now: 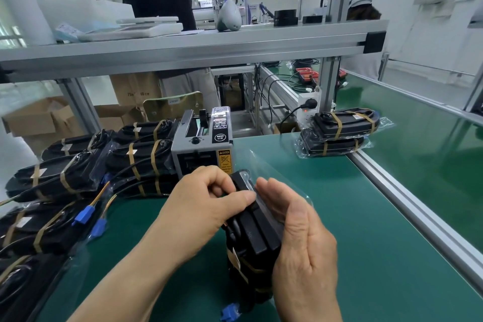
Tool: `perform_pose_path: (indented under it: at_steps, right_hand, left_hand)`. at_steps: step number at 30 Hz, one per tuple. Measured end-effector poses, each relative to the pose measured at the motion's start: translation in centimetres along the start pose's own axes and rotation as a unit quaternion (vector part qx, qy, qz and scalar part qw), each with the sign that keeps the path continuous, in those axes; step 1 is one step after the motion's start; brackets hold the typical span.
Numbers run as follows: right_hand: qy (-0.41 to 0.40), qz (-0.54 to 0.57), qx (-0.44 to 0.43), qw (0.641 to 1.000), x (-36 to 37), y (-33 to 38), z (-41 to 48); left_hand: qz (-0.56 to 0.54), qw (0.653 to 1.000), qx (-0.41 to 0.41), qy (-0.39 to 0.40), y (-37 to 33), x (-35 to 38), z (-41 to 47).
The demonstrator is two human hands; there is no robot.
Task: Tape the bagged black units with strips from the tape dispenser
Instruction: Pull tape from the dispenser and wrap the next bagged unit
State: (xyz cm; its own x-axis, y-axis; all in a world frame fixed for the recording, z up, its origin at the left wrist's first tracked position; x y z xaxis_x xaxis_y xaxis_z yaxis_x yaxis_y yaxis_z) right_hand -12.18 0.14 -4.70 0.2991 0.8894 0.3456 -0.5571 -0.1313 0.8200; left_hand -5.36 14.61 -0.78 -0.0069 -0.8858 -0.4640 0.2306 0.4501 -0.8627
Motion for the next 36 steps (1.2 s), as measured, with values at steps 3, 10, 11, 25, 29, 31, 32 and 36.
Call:
perform_pose_path:
  at_steps: [3, 10, 11, 25, 29, 31, 32, 36]
  right_hand:
    - [0.003, -0.011, -0.005, 1.000, 0.2, -0.1, 0.0]
    - [-0.003, -0.002, 0.000, 1.000, 0.0, -0.2, 0.0]
    - [-0.004, -0.001, 0.003, 1.000, 0.0, -0.2, 0.0]
    - [0.011, -0.002, -0.012, 1.000, 0.5, -1.1, 0.1]
    - [0.061, 0.070, -0.007, 0.996, 2.0, -2.2, 2.5]
    - [0.093, 0.091, 0.006, 0.991, 2.4, -2.5, 3.6]
    - [0.116, 0.098, 0.019, 0.988, 2.4, -2.7, 3.9]
    - [0.171, 0.008, 0.088, 0.981, 1.1, -3.4, 2.6]
  left_hand:
    - [-0.015, 0.999, -0.005, -0.041, 0.7, 0.2, -0.3]
    - [-0.048, 0.998, -0.024, 0.040, 1.4, 1.0, -0.8]
    - [-0.063, 0.997, -0.026, 0.039, 1.4, 1.0, -0.7]
    - [-0.241, 0.970, 0.001, -0.017, 2.4, 1.7, -1.5]
    - [-0.146, 0.982, 0.086, -0.086, 1.3, 0.2, 0.5]
    - [-0.095, 0.978, 0.146, -0.113, 0.9, -0.1, 0.7]
    - [-0.081, 0.975, 0.168, -0.121, 1.3, -0.1, 0.5]
    - [-0.092, 0.973, 0.176, -0.121, 4.9, 0.8, -1.4]
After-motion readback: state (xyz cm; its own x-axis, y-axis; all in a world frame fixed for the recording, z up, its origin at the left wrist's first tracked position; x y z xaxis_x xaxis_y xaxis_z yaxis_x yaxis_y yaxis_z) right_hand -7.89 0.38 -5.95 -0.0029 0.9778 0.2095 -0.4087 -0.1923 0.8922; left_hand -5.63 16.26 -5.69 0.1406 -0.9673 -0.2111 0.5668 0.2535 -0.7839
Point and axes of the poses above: each hand's wrist, its own z-axis towards the middle knuckle, its own x-axis out of the palm, y = z × x, the point moved 7 cm from there along z, towards the middle knuckle, and after that the axes turned 1 degree about z, right-handed, at the moved point
